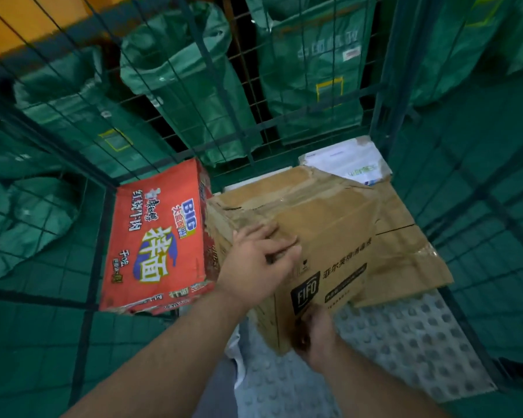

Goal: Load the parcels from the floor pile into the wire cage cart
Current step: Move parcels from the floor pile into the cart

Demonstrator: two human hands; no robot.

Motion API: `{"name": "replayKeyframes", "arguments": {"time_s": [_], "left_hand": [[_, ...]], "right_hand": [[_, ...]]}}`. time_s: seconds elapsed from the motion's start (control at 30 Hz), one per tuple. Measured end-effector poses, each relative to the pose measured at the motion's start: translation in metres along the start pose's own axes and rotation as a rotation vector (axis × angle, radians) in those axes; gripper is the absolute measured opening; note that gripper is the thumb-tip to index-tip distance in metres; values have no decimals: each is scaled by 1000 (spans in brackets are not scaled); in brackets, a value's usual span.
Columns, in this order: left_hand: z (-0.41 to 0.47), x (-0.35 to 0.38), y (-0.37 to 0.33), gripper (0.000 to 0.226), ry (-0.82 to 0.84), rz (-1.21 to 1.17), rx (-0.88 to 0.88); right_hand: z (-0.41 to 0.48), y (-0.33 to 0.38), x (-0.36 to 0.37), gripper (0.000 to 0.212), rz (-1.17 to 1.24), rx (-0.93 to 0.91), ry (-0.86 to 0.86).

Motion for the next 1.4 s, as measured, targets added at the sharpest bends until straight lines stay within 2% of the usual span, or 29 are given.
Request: {"name": "replayKeyframes", "arguments": {"time_s": [0.13,0.23,0.33,0.47,0.6,0.7,0.73,0.8,0.87,0.9,1.0,1.07,1.13,1.2,1.27,1.33,1.4], "left_hand": [[29,-5,47,37,-164,-57,-74],[60,-12,86,26,-182,-78,-113],[93,-18,123,23,-143,-168,-141],[133,-23,156,22,-121,-207,-146],[181,-30,181,24,-120,-201,-99],[214,-39,204,21,-179,-234,-61],[222,-39,220,20,-205,-267,-80],[223,-33,249,26,-245,-261,-123],[215,-15,287,45,-228,-162,-223],[207,-7,305,55,-222,-174,-308],[188,24,344,63,-193,-385,-621],[184,38,354,69,-204,-535,-801],[186,51,353,55,-260,-802,-903],[190,54,352,48,-293,-957,-907],[191,53,355,46,-290,-1046,-908],[193,51,355,39,-256,-1124,-911],[197,49,354,28,-217,-1177,-903]], "right_hand": [[34,20,43,26,9,-44,43],[66,34,76,40,54,-105,67],[99,48,103,67,56,-193,58],[155,65,134,68,69,-231,71],[222,84,172,91,77,-244,60],[243,105,220,95,124,-251,76],[249,107,234,93,138,-227,73],[245,109,257,72,105,-170,60],[253,108,274,41,-36,-125,83],[258,107,284,33,-106,-104,126],[272,111,301,44,-205,-34,185],[282,117,294,32,-246,-41,156],[285,135,268,30,-357,-103,73],[290,174,233,37,-434,-260,-51],[277,226,199,41,-315,-422,-216],[251,279,173,37,-149,-568,-325],[221,323,171,34,27,-643,-317]]}}
Point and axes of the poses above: each hand's wrist, its own z-axis towards the middle knuckle, its own x-axis out of the palm, y = z × x, the point moved 9 cm from there along z, towards the middle knuckle, and after that the axes turned 4 degrees about -y, right-handed, at the moved point
